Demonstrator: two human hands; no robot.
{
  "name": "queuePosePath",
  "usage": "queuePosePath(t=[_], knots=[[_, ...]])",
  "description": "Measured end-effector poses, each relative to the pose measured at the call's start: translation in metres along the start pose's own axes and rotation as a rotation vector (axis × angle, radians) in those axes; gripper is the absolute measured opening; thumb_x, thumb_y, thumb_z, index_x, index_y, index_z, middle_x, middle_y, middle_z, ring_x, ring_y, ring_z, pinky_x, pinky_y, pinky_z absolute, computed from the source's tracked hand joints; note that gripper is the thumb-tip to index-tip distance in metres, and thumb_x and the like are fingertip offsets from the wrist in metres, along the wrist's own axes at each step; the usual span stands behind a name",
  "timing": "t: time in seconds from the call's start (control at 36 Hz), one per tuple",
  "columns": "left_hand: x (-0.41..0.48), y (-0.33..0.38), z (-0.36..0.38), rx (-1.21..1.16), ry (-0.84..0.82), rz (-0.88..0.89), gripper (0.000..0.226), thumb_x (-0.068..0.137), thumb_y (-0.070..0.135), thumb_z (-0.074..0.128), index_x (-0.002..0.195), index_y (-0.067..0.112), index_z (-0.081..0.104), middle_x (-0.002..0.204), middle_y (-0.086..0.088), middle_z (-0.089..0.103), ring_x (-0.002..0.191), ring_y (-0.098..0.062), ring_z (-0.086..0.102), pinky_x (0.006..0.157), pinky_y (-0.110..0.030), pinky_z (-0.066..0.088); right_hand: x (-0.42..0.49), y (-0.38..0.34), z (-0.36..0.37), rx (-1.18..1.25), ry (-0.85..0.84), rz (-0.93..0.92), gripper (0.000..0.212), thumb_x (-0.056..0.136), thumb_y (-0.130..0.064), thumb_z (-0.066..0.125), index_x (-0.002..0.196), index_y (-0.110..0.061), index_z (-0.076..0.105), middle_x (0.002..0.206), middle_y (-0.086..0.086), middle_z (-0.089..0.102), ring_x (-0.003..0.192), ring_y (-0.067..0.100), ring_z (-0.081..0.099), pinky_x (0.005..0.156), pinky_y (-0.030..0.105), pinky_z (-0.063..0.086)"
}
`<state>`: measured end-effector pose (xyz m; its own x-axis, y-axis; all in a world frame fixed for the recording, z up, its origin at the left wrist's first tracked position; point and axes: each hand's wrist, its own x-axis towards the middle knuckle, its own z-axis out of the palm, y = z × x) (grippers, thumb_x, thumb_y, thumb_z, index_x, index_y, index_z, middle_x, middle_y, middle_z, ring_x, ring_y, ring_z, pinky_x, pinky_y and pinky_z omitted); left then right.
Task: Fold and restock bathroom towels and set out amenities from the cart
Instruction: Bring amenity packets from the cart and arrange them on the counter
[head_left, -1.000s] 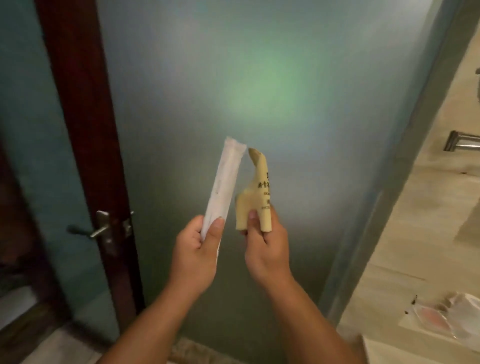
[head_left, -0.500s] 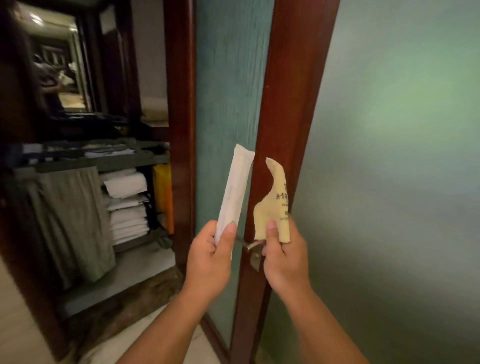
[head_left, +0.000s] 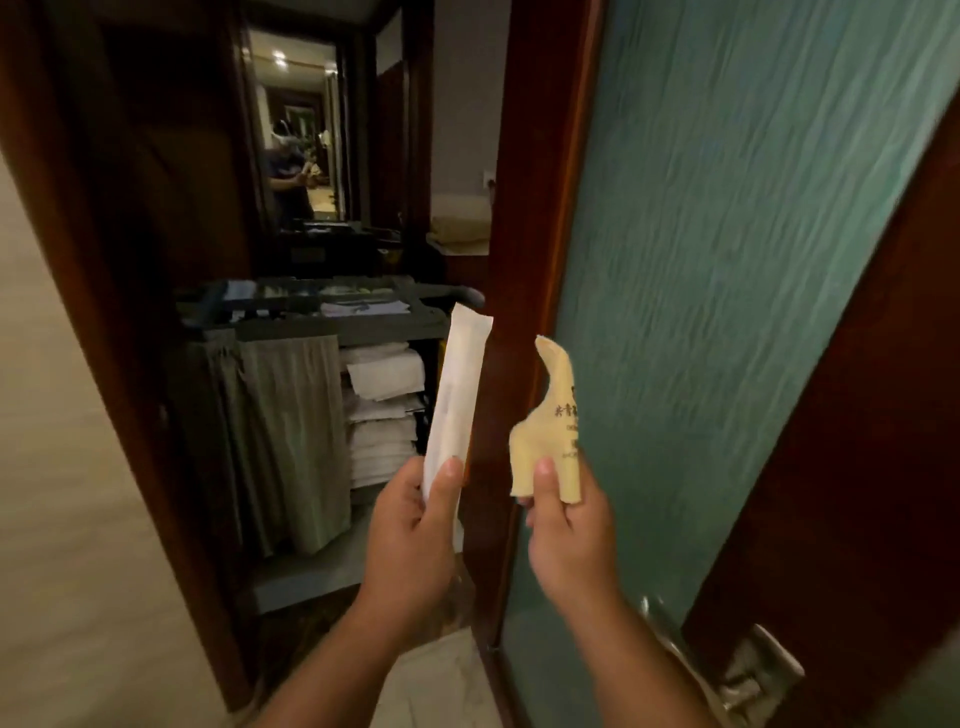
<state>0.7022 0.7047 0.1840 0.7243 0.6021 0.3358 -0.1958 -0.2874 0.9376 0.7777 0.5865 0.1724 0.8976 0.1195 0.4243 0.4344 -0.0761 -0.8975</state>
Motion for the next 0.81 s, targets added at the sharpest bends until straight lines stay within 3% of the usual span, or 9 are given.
queuePosePath(t=[0.11, 0.19, 0.25, 0.31, 0.39, 0.5, 0.64, 0.75, 0.81], knots=[[0.052, -0.012, -0.001, 0.046, 0.061, 0.039, 0.027, 0.099, 0.043, 0.054, 0.089, 0.018, 0.060, 0.065, 0.017, 0.057, 0.057, -0.001, 0.056, 0.047, -0.014, 0.041, 0.052, 0.015, 0.039, 0.046, -0.084, -0.042, 0.067, 0.086, -0.072, 0.040, 0.123, -0.023, 0.066, 0.093, -0.001, 0.070, 0.079, 0.010, 0.063, 0.066, 0.022, 0.050], [0.090, -0.022, -0.006, 0.059, 0.120, 0.030, 0.030, 0.097, 0.047, 0.054, 0.092, 0.019, 0.062, 0.066, 0.009, 0.057, 0.054, -0.004, 0.055, 0.047, -0.017, 0.043, 0.089, 0.019, 0.070, 0.019, -0.130, -0.088, 0.027, 0.094, -0.065, 0.042, 0.112, -0.058, 0.062, 0.088, -0.007, 0.071, 0.077, 0.010, 0.066, 0.066, 0.034, 0.055], [0.115, -0.029, -0.011, 0.084, 0.170, 0.023, 0.027, 0.097, 0.047, 0.054, 0.095, 0.021, 0.063, 0.071, 0.007, 0.060, 0.057, -0.006, 0.057, 0.047, -0.019, 0.046, 0.112, 0.021, 0.090, 0.027, -0.178, -0.083, 0.016, 0.101, -0.060, 0.045, 0.103, -0.060, 0.061, 0.084, -0.005, 0.070, 0.072, 0.007, 0.065, 0.064, 0.035, 0.055], [0.137, -0.037, -0.017, 0.115, 0.206, 0.010, 0.029, 0.096, 0.050, 0.053, 0.096, 0.023, 0.062, 0.082, 0.004, 0.062, 0.062, -0.010, 0.061, 0.049, -0.023, 0.051, 0.132, 0.024, 0.112, 0.055, -0.229, -0.080, 0.021, 0.099, -0.054, 0.044, 0.105, -0.047, 0.063, 0.086, -0.003, 0.070, 0.071, 0.005, 0.063, 0.063, 0.028, 0.052], [0.167, -0.052, -0.029, 0.141, 0.250, 0.005, 0.031, 0.094, 0.053, 0.052, 0.096, 0.024, 0.061, 0.083, -0.004, 0.062, 0.069, -0.019, 0.063, 0.051, -0.029, 0.054, 0.158, 0.033, 0.146, 0.085, -0.312, -0.051, 0.039, 0.102, -0.042, 0.046, 0.130, -0.021, 0.063, 0.103, 0.005, 0.071, 0.075, -0.001, 0.061, 0.062, 0.012, 0.049], [0.215, -0.073, -0.053, 0.135, 0.294, -0.029, 0.034, 0.090, 0.055, 0.051, 0.095, 0.023, 0.061, 0.083, -0.007, 0.064, 0.075, -0.020, 0.064, 0.054, -0.033, 0.057, 0.189, 0.048, 0.205, 0.077, -0.332, -0.067, 0.033, 0.099, -0.063, 0.041, 0.108, -0.040, 0.062, 0.085, -0.008, 0.067, 0.074, 0.003, 0.062, 0.065, 0.023, 0.049], [0.292, -0.118, -0.090, 0.112, 0.321, -0.015, 0.034, 0.096, 0.050, 0.052, 0.094, 0.017, 0.062, 0.083, -0.004, 0.065, 0.070, -0.024, 0.064, 0.054, -0.041, 0.055, 0.232, 0.071, 0.288, 0.098, -0.350, -0.090, 0.053, 0.100, -0.059, 0.041, 0.119, -0.016, 0.065, 0.082, -0.015, 0.057, 0.080, 0.009, 0.057, 0.069, 0.027, 0.045], [0.355, -0.144, -0.115, 0.057, 0.296, -0.011, 0.036, 0.095, 0.051, 0.054, 0.090, 0.015, 0.061, 0.067, 0.002, 0.059, 0.056, -0.014, 0.055, 0.049, -0.032, 0.046, 0.268, 0.080, 0.348, 0.119, -0.355, -0.063, 0.065, 0.090, -0.071, 0.040, 0.125, -0.021, 0.064, 0.088, -0.012, 0.060, 0.084, 0.011, 0.058, 0.073, 0.032, 0.049], [0.384, -0.156, -0.126, 0.027, 0.277, -0.022, 0.034, 0.097, 0.049, 0.055, 0.089, 0.017, 0.062, 0.067, -0.001, 0.059, 0.058, -0.013, 0.055, 0.051, -0.034, 0.045, 0.287, 0.082, 0.374, 0.118, -0.338, -0.069, 0.060, 0.088, -0.071, 0.039, 0.122, -0.029, 0.065, 0.083, -0.014, 0.061, 0.079, 0.008, 0.059, 0.071, 0.032, 0.049]])
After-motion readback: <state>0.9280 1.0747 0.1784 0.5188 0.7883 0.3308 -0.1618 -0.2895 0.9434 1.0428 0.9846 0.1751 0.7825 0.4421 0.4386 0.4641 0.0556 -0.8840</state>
